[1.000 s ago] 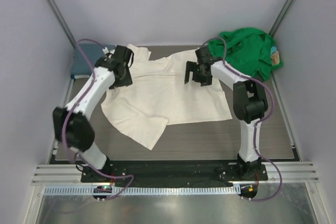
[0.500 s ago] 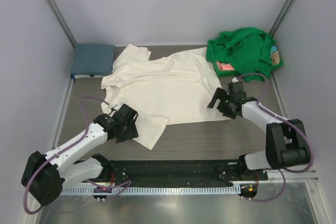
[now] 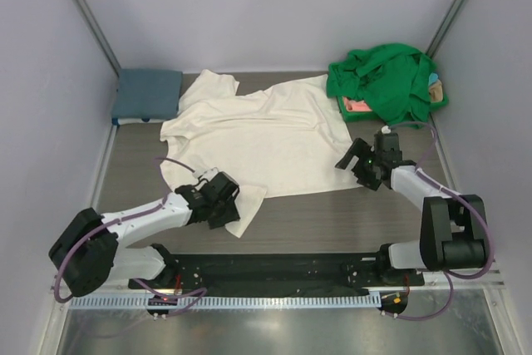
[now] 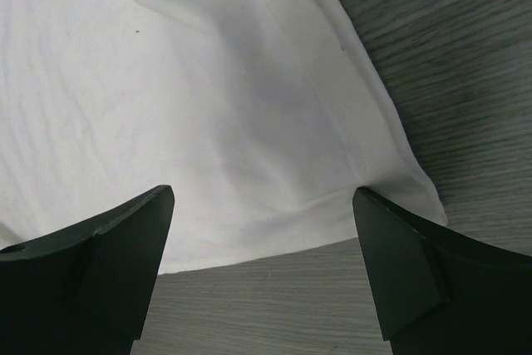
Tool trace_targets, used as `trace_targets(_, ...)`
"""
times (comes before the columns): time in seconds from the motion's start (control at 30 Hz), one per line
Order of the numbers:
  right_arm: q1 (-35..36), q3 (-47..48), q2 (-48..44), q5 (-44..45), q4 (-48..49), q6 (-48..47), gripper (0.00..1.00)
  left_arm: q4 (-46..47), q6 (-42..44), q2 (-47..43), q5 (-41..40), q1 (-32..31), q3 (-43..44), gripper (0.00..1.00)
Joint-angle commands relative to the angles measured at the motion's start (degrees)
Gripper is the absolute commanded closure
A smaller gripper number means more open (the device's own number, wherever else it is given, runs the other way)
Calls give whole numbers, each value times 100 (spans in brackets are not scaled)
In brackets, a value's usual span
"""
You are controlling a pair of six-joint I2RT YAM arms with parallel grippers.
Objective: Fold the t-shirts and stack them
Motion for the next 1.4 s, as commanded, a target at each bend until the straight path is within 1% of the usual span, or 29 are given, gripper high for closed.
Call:
trace_targets(0.0, -99, 38, 240, 29, 110, 30, 5, 374, -189, 416, -196, -122, -129, 67)
trace_targets(0.03, -134, -41, 240, 29, 145, 65, 8, 382, -163, 381, -319, -122, -94, 79)
trace_targets(0.07, -125, -85, 249, 12, 232, 74, 14, 391, -154, 337, -363, -131, -102, 95)
trace_targets(0.1, -143, -112, 258, 64, 224, 101, 18, 391, -136, 215, -416, -122, -103, 100)
trace_targets(0.17, -134, -191, 240, 99, 215, 118, 28, 278, -154, 100, -609, -122, -111, 100)
trace_targets(0.27, -143, -384, 4, 222, 110, 171, 32, -38, -119, -102, -811, -113, -41, 100)
trace_targets(0.3, -134, -445, -93, 275, 66, 189, 32, -222, -119, -155, -847, -122, -6, 100)
trace_targets(0.33, -134, -542, -416, 467, 14, 206, 30, -294, -93, -286, -882, -122, 20, 100)
trace_targets(0.37, -143, -586, -602, 582, -117, 215, 27, -364, -66, -348, -943, -122, 73, 100)
trace_targets(0.43, -134, -683, -1067, 854, -267, 206, 23, -592, -49, -558, -1005, -122, 108, 100)
trace_targets(0.47, -134, -674, -1505, 1203, -503, 198, 21, -663, -22, -621, -1032, -122, 143, 100)
trace_targets(0.57, -134, -587, -2078, 1636, -962, 49, 20, -883, 13, -858, -1163, -113, 179, 100)
trace_targets(0.6, -134, -578, -2132, 1664, -1041, 57, 20, -961, 39, -902, -1216, -113, 205, 100)
trace_targets(0.73, -134, -665, -1844, 1559, -1016, 197, 21, -1111, 66, -1060, -1278, -104, 275, 100)
trace_targets(0.77, -134, -674, -1617, 1524, -963, 206, 24, -1129, 75, -1104, -1278, -87, 293, 100)
trace_targets(0.87, -143, -823, -1448, 1400, -622, 285, 30, -1217, 101, -1175, -1278, -78, 346, 100)
trace_targets(1.03, -134, -903, -1026, 1383, -357, 286, 35, -1445, 101, -1420, -1313, -69, 407, 100)
trace_targets(1.1, -134, -929, -938, 1356, -198, 286, 39, -1594, 75, -1517, -1357, -69, 434, 100)
trace_targets(1.13, -134, -912, -894, 1339, -154, 286, 42, -1665, 66, -1639, -1383, -69, 442, 100)
trace_targets(1.17, -143, -903, -868, 1321, -119, 277, 48, -1761, 31, -1693, -1436, -60, 495, 100)
trace_targets(1.3, -134, -868, -753, 1312, -40, 224, 66, -2481, -22, -2150, -1568, -60, 749, 100)
trace_targets(1.33, -134, -859, -727, 1295, -14, 207, 74, -2631, -48, -2246, -1611, -52, 811, 100)
trace_targets(1.37, -134, -859, -744, 1243, 13, 198, 90, -2919, -83, -2482, -1664, -52, 951, 100)
